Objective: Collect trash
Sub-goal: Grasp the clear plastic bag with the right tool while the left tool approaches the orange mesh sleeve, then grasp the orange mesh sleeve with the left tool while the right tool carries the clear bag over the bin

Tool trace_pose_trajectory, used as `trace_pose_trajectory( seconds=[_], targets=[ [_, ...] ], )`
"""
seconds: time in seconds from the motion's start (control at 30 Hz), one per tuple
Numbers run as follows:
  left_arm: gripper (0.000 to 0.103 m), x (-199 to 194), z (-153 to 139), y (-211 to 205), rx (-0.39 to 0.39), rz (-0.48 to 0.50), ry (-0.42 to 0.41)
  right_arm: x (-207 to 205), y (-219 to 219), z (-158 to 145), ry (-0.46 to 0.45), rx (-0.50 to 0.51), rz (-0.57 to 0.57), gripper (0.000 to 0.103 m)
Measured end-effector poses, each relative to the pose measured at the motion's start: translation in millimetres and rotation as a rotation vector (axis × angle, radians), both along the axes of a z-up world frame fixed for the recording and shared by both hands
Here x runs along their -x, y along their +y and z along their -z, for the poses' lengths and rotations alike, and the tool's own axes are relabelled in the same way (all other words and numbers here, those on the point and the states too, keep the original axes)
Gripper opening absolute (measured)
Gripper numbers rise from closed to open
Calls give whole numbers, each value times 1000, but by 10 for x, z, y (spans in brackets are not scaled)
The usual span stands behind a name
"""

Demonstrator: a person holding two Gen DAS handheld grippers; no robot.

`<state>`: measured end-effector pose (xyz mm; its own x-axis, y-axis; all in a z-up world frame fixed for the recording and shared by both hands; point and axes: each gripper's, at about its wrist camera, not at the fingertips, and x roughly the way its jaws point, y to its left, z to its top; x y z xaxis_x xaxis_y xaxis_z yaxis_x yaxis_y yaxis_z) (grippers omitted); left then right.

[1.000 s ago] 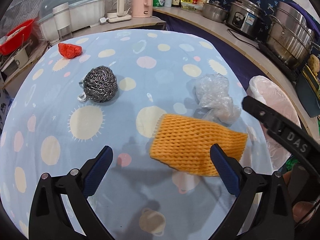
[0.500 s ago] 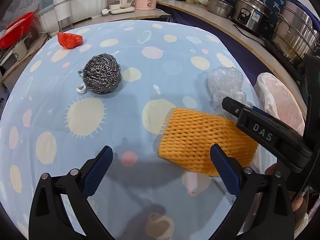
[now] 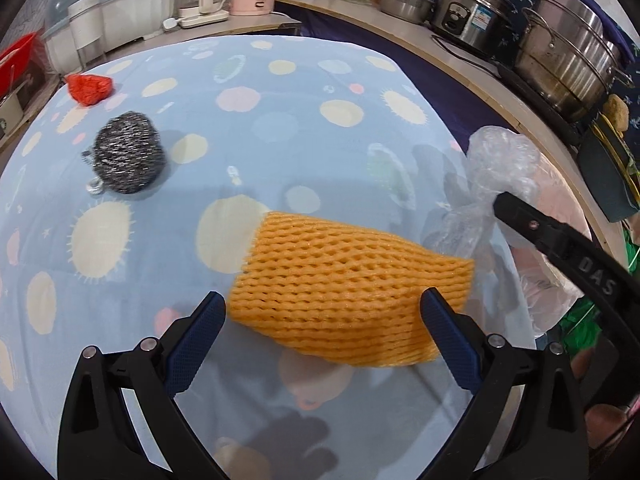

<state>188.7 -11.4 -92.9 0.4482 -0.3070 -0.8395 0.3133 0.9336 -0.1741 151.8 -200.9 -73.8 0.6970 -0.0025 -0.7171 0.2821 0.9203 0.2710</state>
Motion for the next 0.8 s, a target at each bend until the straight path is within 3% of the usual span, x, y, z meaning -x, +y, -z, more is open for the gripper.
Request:
trace_pose_trajectory(
  seconds=[0.13,0.23,0.33,0.4,0.47,0.8],
  targets=[
    [92,-22,74,-114,2,13,2,155,-172,-37,-9,-8,43,31],
    [78,-27,106,-153,-6,18,3,243,-263,-39,-12,-16,64,31],
    [55,5,97,-187,-13,38,-3,312,-321,-38,-16,-24,77,31],
    [34,28,89,-214,-8,54,5,348,-351,-46,-19,-29,82,31],
    [22,61,71,-248,-10,72,5,382,-360,-70,-27,-31,85,31],
    [19,232,-317,-337,22,97,-51,652,-509,-403,-112,-14,138,31]
  ],
)
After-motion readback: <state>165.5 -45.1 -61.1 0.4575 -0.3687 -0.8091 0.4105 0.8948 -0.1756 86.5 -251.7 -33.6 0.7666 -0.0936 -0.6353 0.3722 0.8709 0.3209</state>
